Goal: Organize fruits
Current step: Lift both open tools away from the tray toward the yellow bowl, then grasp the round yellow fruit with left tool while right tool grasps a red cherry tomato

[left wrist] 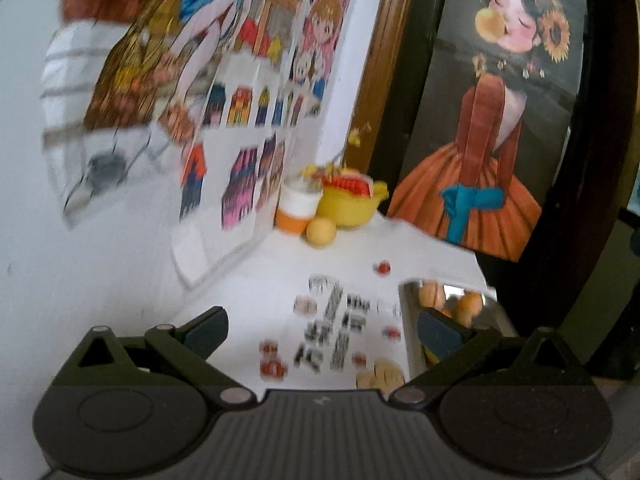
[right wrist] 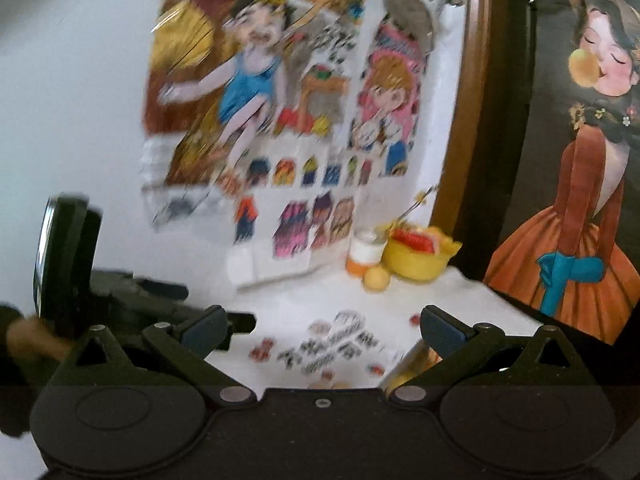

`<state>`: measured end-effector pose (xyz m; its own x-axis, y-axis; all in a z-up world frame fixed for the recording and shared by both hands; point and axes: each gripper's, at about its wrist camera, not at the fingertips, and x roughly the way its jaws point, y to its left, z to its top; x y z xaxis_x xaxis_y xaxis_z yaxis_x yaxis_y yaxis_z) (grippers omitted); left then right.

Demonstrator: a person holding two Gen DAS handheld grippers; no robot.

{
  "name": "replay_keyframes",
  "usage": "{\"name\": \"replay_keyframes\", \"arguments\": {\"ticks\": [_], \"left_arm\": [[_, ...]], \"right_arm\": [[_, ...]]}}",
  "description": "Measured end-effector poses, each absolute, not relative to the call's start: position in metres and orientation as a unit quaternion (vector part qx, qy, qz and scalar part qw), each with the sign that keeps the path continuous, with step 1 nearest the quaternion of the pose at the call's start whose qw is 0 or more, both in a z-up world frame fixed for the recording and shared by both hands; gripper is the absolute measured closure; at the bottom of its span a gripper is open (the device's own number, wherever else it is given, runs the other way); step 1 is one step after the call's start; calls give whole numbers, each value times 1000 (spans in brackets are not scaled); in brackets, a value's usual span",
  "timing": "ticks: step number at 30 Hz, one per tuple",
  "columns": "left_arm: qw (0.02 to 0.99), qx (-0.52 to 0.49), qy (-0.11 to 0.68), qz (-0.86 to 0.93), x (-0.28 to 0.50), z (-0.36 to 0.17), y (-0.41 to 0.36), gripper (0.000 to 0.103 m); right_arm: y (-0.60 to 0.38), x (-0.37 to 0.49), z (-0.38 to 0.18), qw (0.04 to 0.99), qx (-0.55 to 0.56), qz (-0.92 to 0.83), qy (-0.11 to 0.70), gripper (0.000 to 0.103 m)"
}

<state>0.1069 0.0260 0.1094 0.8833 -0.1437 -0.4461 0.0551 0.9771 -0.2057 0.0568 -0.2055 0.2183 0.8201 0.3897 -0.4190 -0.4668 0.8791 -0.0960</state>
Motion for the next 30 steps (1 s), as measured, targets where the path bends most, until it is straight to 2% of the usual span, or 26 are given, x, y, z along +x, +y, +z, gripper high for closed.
{"name": "replay_keyframes", "arguments": {"ticks": [6,11,17,23,30], "left_arm": [[973,-55,218,-45,156,126,20,0],[978,-12,203,-57,196,133,2,0],[981,17,181,-70,253,129,-15,0],[978,20,196,-70,312,98,-21,0],[970,7,235,-63,379,52,-18,0]], "right_arm": [[-219,119,246,947,-121,223,197,1],[-223,168,242,941,-159,226,197,1],[-233,233,234,941,-136,241,196,1],[-251,295,199,939,-124,265,179,1],[-260,360,127,915,-163,304,209,1]]}}
